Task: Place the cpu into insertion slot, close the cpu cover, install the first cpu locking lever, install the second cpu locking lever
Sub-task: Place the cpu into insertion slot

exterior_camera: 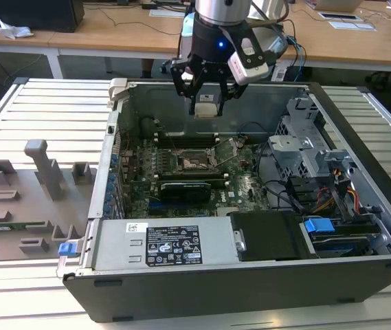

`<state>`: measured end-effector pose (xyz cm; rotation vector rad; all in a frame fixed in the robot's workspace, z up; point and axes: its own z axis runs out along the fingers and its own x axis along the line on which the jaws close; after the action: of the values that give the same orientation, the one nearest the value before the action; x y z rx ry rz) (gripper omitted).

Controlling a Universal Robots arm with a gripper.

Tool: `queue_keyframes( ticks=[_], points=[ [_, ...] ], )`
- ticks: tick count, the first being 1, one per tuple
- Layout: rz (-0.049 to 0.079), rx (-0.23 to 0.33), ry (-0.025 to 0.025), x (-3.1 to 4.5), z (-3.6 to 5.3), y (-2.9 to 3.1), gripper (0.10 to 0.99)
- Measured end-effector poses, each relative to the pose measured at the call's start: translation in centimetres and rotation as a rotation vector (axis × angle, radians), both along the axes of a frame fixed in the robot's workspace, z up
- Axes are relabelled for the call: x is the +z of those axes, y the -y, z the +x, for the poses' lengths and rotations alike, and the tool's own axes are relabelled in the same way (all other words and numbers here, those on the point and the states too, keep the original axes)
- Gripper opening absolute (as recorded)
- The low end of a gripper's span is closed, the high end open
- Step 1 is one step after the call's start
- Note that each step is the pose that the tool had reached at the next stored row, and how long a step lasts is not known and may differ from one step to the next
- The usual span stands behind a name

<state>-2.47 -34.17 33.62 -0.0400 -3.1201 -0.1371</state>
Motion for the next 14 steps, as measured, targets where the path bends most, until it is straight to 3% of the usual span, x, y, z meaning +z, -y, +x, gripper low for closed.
queue_keyframes(
  ticks=[14],
  points=[
    [0.000, 0.000, 0.0000, -0.72, 0.00, 0.00, 0.541]
  ],
)
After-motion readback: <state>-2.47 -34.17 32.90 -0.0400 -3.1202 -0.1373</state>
